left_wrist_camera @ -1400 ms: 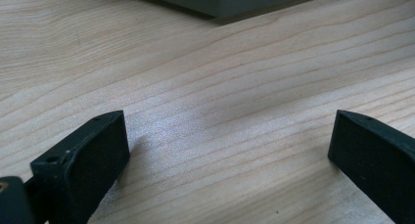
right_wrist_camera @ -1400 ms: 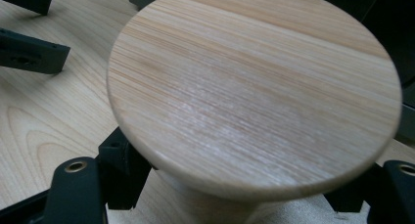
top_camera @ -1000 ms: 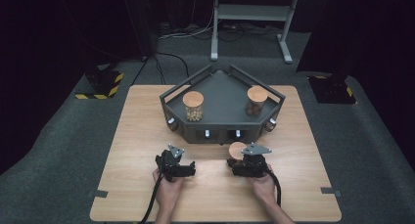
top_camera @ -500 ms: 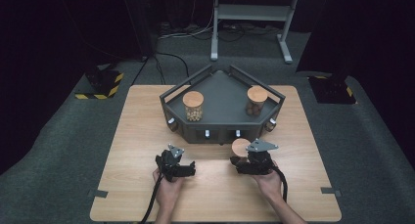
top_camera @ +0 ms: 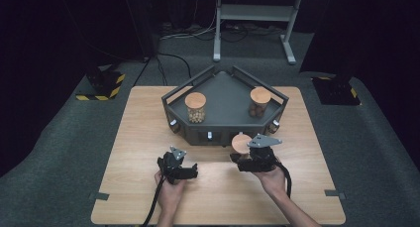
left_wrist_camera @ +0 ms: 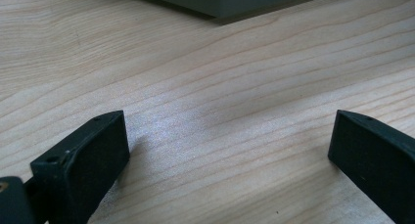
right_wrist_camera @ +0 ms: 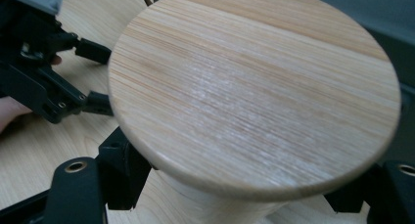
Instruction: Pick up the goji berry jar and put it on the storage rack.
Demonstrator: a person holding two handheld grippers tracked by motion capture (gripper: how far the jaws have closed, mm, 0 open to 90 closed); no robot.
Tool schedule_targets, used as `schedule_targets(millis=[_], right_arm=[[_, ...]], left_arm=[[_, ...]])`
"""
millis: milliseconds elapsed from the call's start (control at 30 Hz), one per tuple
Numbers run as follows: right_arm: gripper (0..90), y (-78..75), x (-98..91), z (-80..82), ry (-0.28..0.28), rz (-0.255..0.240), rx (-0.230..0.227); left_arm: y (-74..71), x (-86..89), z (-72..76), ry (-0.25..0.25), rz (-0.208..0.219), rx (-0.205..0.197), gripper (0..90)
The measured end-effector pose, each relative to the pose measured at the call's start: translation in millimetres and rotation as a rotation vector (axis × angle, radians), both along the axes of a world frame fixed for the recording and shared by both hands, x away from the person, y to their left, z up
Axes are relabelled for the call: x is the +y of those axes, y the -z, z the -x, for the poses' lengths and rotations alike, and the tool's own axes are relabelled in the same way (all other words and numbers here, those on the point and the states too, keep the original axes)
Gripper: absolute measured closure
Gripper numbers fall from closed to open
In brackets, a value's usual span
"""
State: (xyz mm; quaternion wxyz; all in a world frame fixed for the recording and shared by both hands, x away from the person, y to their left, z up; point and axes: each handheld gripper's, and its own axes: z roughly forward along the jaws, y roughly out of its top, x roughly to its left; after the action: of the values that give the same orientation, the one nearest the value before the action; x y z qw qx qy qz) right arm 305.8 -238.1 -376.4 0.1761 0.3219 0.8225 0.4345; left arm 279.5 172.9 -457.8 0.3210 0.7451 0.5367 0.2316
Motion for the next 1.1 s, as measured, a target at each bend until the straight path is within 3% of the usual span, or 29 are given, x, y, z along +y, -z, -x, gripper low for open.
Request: schedule_targets(millis=[367, 667, 1100], right_arm=[[25.3, -24.1, 4.6, -4.6, -0.024, -0.004, -0.034], [25.3, -44.8, -2.0, -15.0, -0.017, -0.043, -0.009], [25.2, -70.8, 2.7, -33.7, -0.001, -0.057, 0.004]], left_arm=[[0.0, 0.0, 0.0, 0.000, 0.000, 0.000, 1.5], [0.1, 0.0, 0.0, 0.000, 0.000, 0.000, 1.5], [0.0, 0.0, 0.0, 0.000, 0.000, 0.000, 1.5]])
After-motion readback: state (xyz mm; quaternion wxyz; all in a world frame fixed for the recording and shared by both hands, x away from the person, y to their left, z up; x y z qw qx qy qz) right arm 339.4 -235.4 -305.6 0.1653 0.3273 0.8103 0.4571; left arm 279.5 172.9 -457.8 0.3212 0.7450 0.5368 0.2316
